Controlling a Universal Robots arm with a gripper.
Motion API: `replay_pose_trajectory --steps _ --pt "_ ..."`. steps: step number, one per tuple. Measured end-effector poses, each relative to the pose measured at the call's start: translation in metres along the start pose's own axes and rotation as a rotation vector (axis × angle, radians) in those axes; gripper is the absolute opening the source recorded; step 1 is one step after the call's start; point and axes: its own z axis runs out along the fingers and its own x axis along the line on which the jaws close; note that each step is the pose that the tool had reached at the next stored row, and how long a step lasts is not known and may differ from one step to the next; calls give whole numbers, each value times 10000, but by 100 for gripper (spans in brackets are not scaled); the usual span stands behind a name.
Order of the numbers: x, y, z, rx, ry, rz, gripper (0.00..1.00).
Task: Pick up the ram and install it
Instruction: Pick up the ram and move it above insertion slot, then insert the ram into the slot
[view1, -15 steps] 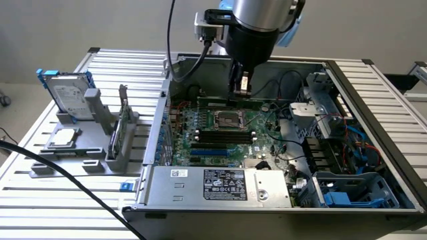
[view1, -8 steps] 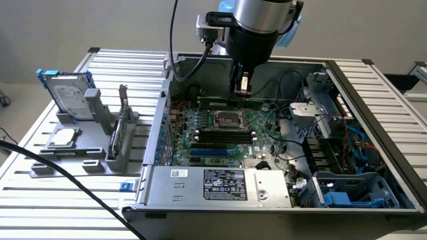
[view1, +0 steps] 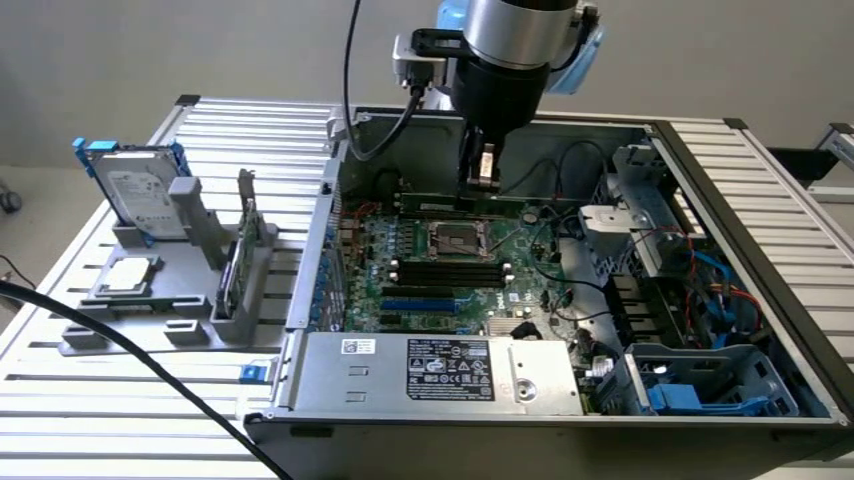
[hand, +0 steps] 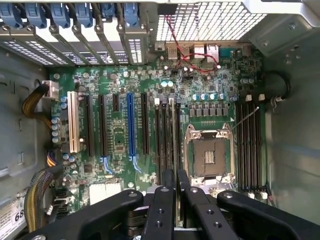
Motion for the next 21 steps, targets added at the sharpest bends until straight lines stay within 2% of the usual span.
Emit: replay_pose_trajectory --steps 5,6,21 --pt "-11 15 61 150 38 46 14" --pt "-10 17 75 160 36 47 14" --pt "-10 18 76 160 37 47 14"
